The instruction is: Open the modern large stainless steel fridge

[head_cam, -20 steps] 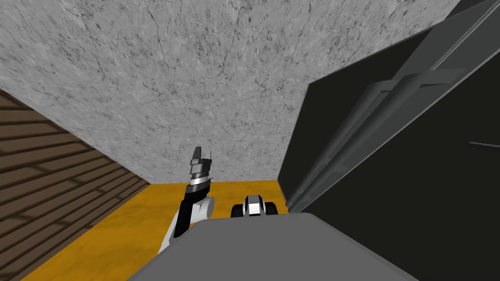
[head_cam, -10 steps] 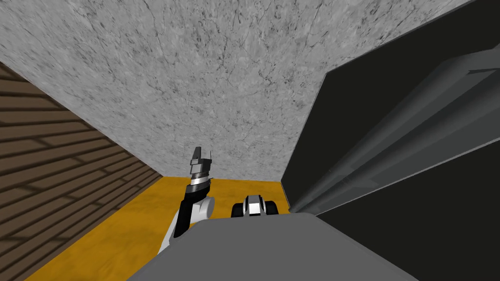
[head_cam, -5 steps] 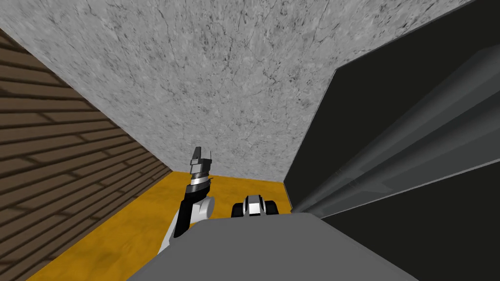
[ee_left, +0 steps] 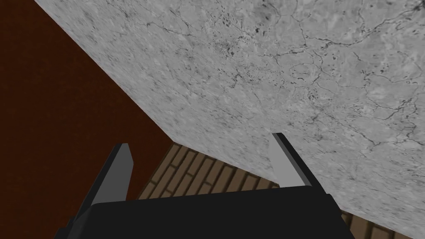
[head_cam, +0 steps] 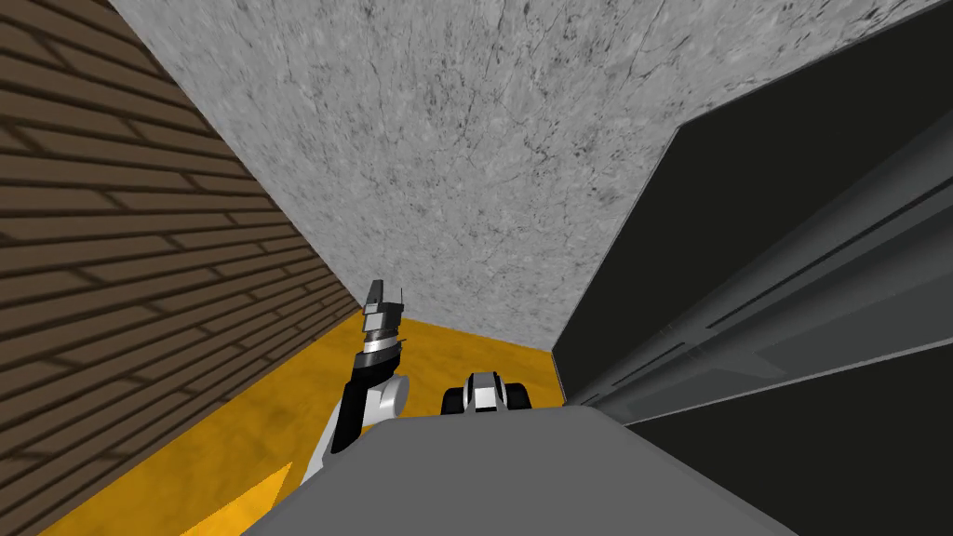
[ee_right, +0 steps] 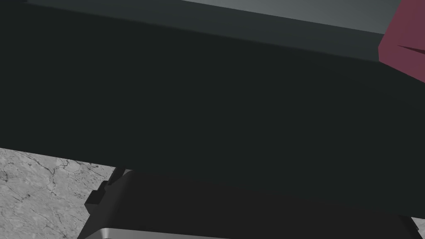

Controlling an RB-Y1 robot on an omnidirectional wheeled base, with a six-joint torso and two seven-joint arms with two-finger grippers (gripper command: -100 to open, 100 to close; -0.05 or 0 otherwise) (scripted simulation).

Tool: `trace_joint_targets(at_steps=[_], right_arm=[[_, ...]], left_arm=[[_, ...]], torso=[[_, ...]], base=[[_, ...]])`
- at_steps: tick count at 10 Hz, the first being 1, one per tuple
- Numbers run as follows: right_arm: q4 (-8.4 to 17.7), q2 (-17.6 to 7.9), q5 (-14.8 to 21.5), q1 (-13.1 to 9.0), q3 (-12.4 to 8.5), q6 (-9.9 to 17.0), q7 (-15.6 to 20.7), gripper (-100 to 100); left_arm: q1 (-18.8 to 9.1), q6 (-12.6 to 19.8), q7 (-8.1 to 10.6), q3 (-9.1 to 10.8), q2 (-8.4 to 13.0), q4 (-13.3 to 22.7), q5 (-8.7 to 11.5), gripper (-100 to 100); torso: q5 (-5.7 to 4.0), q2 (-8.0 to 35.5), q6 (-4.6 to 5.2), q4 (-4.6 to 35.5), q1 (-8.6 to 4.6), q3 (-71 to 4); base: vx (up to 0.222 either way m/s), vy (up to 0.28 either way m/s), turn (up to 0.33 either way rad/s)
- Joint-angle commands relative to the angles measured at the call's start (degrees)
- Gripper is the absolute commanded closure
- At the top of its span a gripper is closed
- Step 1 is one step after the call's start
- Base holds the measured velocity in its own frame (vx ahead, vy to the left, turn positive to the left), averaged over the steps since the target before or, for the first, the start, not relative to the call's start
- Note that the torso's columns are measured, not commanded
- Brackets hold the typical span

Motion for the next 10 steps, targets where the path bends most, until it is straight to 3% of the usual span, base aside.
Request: trace_joint_targets(at_steps=[1,3,4,5,6,7,8,10], right_arm=[[0.7,0.9,2.5,4.4,1.3,4.4,-2.3,-100],[1.0,1.8,4.4,7.7,2.2,7.5,-4.0,-100],[0.8,1.9,3.8,6.6,2.2,6.2,-3.3,-100],[0.7,0.9,2.5,4.4,1.3,4.4,-2.3,100],[0.5,0.4,1.6,2.7,0.8,2.8,-1.4,100],[0.5,0.4,1.6,2.7,0.8,2.8,-1.4,100],[0.3,-0.1,0.7,1.0,0.4,1.2,-0.5,100],[0.0,-1.1,-1.2,-2.5,-0.6,-1.7,1.2,100]], left_arm=[[0.0,0.0,0.00,0.00,0.0,0.0,0.0,0],[0.0,0.0,0.00,0.00,0.0,0.0,0.0,0],[0.0,0.0,0.00,0.00,0.0,0.0,0.0,0],[0.0,0.0,0.00,0.01,0.0,0.0,0.0,0],[0.1,0.0,0.00,0.03,0.0,0.0,0.0,0],[0.1,0.0,0.00,0.03,0.0,0.0,0.0,0],[0.0,0.0,0.00,0.02,0.0,0.0,0.0,0],[0.0,0.0,0.00,0.03,0.0,0.0,0.0,0]], torso=[[-0.06,0.0,-0.07,0.0,0.08,0.0],[-0.02,0.0,0.02,0.0,0.16,0.1],[0.05,-0.1,-0.08,0.0,0.16,0.0],[0.04,-0.1,0.13,0.1,0.22,0.1],[-0.13,-0.1,0.44,0.1,0.21,0.4],[-0.52,0.0,0.44,0.1,0.00,0.6],[-0.51,0.1,0.08,0.0,0.00,0.6],[-0.58,0.0,0.34,0.0,0.02,0.6]], base=[[-0.135,0.044,0.290],[-0.115,0.038,0.342],[-0.050,0.029,0.040],[0.069,-0.043,-0.437],[0.156,-0.071,-0.476],[0.115,-0.029,-0.139],[0.067,-0.032,-0.136],[0.090,-0.043,-0.338]])
